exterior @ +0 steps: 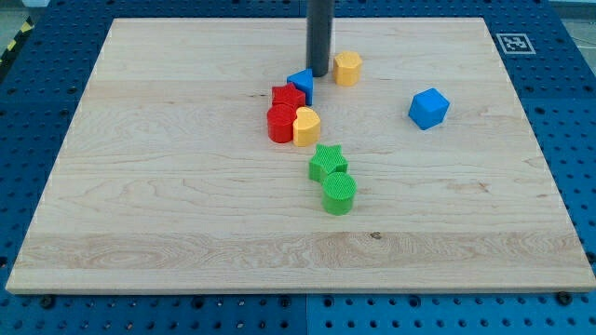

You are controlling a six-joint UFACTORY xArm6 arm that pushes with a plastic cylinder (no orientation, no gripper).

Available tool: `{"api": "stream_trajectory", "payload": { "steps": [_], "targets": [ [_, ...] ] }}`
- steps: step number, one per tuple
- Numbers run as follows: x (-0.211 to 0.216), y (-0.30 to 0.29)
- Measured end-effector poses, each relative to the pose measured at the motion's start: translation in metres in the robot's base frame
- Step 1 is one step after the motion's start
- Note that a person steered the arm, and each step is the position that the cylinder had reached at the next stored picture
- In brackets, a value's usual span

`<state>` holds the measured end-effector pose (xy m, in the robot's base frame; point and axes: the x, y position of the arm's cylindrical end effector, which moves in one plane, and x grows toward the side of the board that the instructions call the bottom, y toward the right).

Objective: Move the blue triangle right to the red star

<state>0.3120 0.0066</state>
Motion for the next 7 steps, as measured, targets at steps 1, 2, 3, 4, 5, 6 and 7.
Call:
{"api": "stream_trajectory", "payload": {
  "steps": [1, 2, 3, 4, 5, 6, 7],
  "targets": [
    [-0.017, -0.047],
    [0.007, -0.06],
    [0.015, -0.049],
    [0.018, -0.037],
    [0.018, -0.037],
    [0.019, -0.025],
    [0.02, -0.012]
  ]
}}
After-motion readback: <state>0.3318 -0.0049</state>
